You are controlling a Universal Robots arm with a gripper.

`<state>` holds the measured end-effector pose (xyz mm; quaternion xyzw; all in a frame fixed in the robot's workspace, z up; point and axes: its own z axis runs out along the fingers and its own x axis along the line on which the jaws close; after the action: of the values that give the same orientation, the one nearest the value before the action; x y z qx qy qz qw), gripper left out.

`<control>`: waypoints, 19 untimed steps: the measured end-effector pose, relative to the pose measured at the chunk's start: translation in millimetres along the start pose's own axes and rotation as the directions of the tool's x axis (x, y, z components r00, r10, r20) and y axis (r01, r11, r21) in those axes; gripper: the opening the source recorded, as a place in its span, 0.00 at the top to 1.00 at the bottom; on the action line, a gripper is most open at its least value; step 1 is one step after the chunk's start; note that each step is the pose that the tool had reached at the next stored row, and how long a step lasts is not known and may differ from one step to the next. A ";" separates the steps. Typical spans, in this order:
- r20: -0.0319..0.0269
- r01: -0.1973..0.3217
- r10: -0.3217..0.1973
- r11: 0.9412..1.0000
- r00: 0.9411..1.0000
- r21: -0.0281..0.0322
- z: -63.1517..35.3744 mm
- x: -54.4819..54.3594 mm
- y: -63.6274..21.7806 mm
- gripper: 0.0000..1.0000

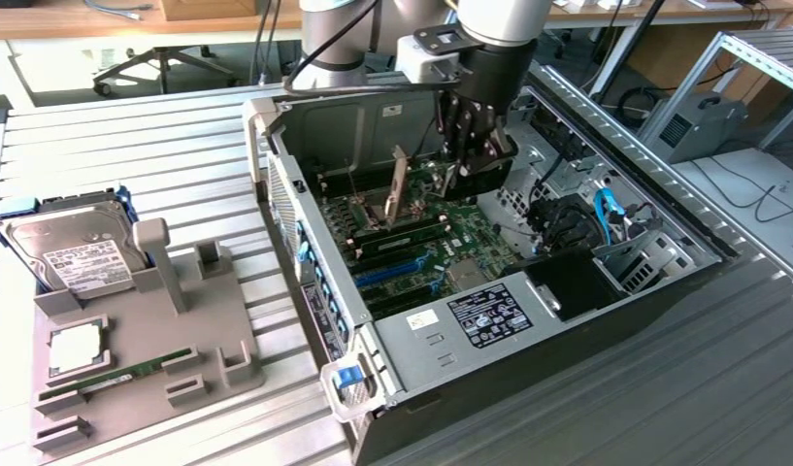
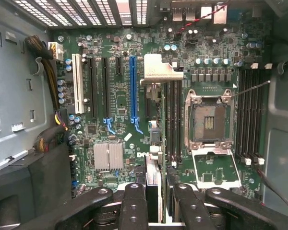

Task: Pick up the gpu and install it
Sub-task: 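Insert the gpu into the slot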

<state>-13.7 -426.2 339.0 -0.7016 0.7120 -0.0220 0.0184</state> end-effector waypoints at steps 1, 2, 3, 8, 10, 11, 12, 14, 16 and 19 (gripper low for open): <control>0.000 0.000 0.000 1.000 1.000 0.000 0.1 0.2 0.0 0.73; 0.000 0.000 0.000 1.000 1.000 0.000 0.3 0.4 0.0 0.73; 0.000 0.000 0.000 1.000 1.000 0.000 0.4 0.6 0.0 0.73; 0.000 0.000 0.000 1.000 1.000 0.000 1.1 1.6 0.0 0.73; 0.000 0.000 0.000 1.000 1.000 0.000 1.4 2.1 0.1 0.73; 0.000 0.000 0.000 1.000 1.000 0.000 1.5 2.2 0.1 0.73; 0.000 0.000 0.000 1.000 1.000 0.000 1.7 2.4 0.1 0.73; 0.000 0.000 0.000 1.000 1.000 0.000 2.1 3.0 0.1 0.73; 0.000 0.000 0.000 1.000 1.000 0.000 2.3 3.3 0.1 0.73; 0.000 0.000 0.000 1.000 1.000 0.000 2.7 3.8 0.1 0.73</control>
<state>-13.7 -430.1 336.3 -0.7016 0.7120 -0.0220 0.0184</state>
